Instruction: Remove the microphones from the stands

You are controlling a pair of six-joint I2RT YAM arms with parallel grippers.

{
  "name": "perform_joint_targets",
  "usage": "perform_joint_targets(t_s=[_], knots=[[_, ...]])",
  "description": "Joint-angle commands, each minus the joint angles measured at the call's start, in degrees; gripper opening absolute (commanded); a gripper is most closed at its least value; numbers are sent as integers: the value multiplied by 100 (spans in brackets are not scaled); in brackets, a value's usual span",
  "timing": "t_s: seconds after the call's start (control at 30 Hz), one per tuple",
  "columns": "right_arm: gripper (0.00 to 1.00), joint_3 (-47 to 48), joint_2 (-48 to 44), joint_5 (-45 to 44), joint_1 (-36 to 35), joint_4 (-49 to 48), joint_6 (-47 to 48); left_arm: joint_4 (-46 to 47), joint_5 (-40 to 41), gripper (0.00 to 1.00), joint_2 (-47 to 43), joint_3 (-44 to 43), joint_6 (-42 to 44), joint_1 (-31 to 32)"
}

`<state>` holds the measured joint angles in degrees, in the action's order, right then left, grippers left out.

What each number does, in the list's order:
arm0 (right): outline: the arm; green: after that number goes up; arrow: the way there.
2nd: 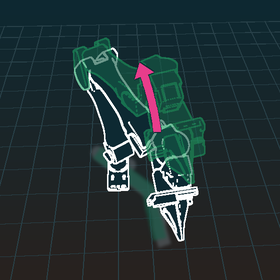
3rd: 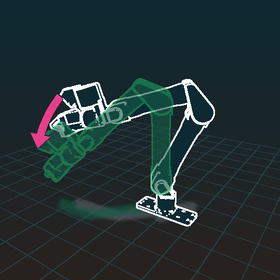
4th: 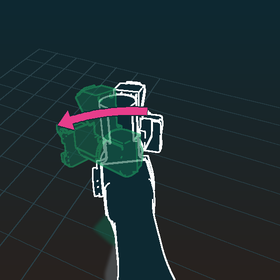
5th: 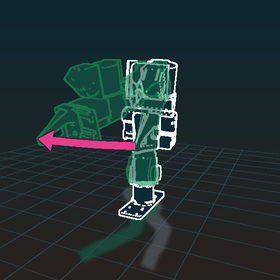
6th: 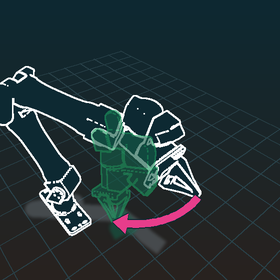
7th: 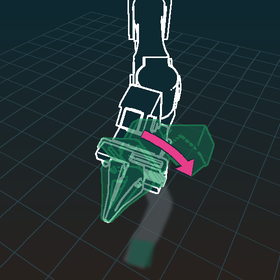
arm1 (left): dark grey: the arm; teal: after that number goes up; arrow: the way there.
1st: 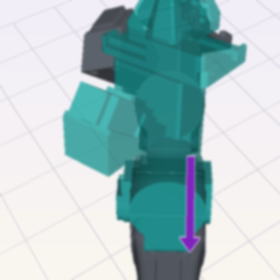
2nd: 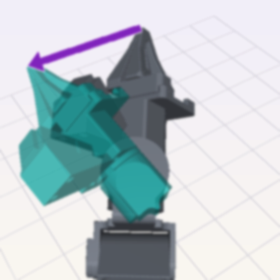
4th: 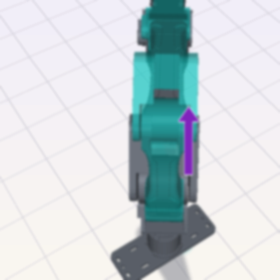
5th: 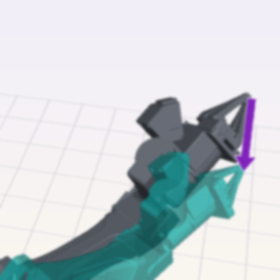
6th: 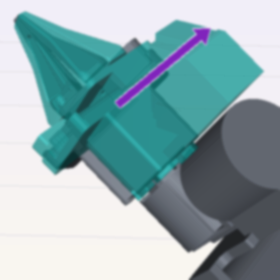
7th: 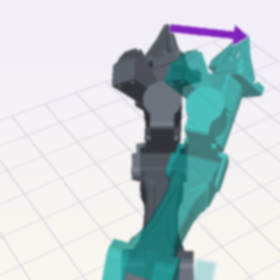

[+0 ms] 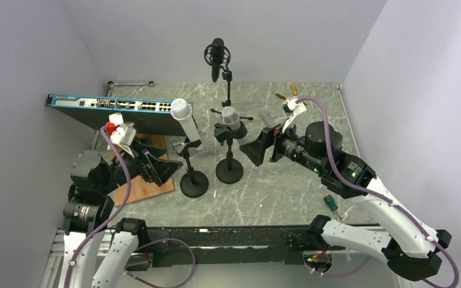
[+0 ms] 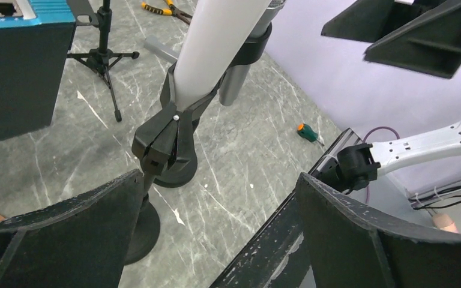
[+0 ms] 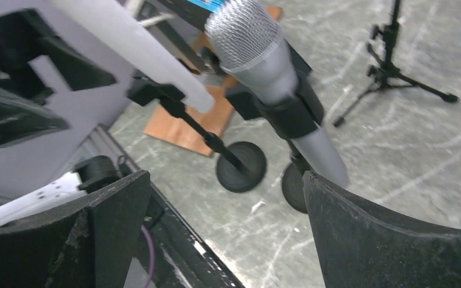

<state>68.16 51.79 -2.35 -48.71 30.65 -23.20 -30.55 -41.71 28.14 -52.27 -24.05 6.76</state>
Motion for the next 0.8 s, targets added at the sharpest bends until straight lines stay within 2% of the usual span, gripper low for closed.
perform_joint_targets(t_s=[0.0,0.1,0.23,0.3,0.47,0.6,0.7,0.77], knots=[[100,467,356,1122,-27,-726,52,634,36,99,211,212,628,169],[100,1021,862,1211,-307,-622,-129,804,217,99,377,305,1050,369],[100,1703,1370,78,-1198,-427,13,1215,980,99,423,701,1687,763],[100,2035,1652,-447,-1483,-288,59,1539,1041,100,404,927,1900,878],[100,2886,2318,-1780,-2163,48,361,2063,1029,99,142,1244,1904,883],[100,3530,2929,-3362,-2699,228,727,1898,1147,99,8,1196,2005,884],[100,3966,3378,-3906,-2837,311,946,1884,1451,97,-174,1327,1818,887],[100,4164,3608,-4191,-2917,284,1106,2040,1412,99,-408,1557,1765,888]])
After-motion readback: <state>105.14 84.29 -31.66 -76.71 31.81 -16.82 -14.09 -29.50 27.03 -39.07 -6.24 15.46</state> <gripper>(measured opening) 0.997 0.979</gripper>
